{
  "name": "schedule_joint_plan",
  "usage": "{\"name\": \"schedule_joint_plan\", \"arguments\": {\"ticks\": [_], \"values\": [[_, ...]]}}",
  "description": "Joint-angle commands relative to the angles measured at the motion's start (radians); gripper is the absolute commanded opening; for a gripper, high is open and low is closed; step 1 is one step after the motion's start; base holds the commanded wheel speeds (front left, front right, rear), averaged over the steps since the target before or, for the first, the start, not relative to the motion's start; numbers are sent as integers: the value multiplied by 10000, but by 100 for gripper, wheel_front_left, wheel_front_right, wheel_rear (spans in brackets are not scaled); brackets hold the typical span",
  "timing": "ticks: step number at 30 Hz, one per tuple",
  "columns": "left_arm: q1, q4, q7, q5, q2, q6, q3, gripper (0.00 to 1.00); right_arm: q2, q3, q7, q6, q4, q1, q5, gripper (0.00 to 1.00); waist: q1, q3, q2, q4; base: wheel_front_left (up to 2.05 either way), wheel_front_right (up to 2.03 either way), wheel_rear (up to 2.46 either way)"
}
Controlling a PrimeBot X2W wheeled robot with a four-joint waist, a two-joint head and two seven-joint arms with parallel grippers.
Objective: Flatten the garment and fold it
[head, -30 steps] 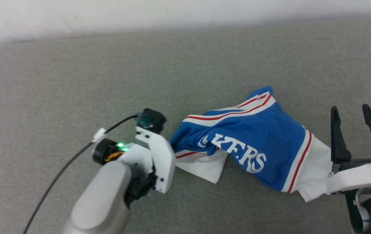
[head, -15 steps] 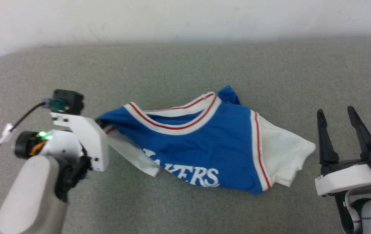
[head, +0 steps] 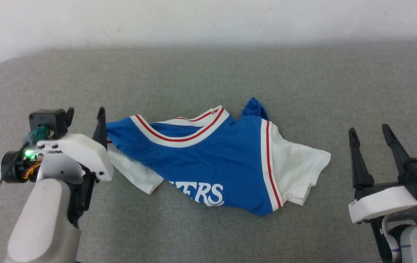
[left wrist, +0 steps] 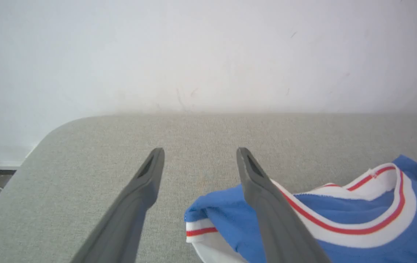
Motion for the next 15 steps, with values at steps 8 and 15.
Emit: {"name": "schedule_joint_plan", "arguments": {"ticks": [8,15], "values": [[1231,120,-4035,203,-714,-331,-120,100,21,135,461,-7,363,413,-135,100,0,-1104,0,635,0,0,0],[2531,-773,-4800,672,-900,-371,145,100,-598,399,2172,-7,647,503,324,100,0,-1322,0,1314,0,0,0]]}}
